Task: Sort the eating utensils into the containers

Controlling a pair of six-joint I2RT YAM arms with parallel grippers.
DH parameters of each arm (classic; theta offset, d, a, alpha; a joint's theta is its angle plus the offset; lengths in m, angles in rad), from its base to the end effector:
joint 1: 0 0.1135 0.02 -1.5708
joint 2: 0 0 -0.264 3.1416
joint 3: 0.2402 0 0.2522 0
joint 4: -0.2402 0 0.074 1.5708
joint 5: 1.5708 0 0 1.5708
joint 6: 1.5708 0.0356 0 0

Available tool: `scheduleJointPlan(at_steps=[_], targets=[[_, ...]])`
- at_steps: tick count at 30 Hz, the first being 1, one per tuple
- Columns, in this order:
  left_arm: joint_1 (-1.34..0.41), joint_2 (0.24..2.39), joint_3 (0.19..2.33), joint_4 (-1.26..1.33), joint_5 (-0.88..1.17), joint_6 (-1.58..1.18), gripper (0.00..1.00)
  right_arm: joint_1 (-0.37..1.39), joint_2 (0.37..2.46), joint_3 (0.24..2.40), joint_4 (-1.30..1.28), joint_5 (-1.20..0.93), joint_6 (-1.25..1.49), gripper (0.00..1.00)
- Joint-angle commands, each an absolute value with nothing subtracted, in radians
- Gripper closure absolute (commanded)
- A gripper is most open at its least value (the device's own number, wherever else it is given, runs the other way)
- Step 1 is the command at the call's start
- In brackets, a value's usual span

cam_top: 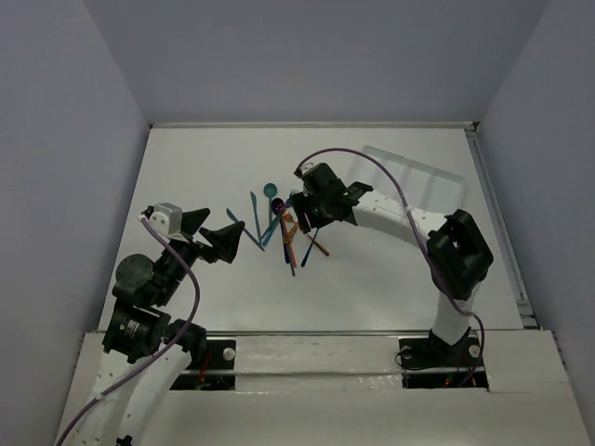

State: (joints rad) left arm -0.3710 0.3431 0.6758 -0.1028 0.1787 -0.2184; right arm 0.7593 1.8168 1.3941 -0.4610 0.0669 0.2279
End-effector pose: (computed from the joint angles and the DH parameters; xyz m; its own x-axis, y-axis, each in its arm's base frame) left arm 0.0811 -0.0383 0.3639 0.0951 -0.2658 -0.9593 0.5518 0.8162 -0.1714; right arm 0.2931 0.2749 0.2391 -0.6945 -0.3483 -0.6296 -0.5125 0.8537 0.0930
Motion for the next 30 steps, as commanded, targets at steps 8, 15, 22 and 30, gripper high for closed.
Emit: scheduleJointPlan(at_steps=[8, 15, 22, 30], targets=[[-0.367, 0.333, 0.713, -0.069, 0.189, -0.21, 0.01, 0.762, 2.022, 1.6, -0.537, 0.12, 0.155, 0.42], [-0.367, 0.333, 0.713, -0.067, 0.187, -0.21, 0.01, 0.762, 2.089, 1.644, -0.555, 0.095, 0.15, 0.53], [-0.367, 0.328, 0.713, -0.066, 0.187, -0.212, 0.01, 0.762, 2.132, 1.664, -0.56, 0.06, 0.153, 0.6], [-0.367, 0.321, 0.713, -0.066, 0.187, -0.212, 0.01, 0.762, 2.174, 1.674, -0.561, 0.066, 0.155, 0.68]])
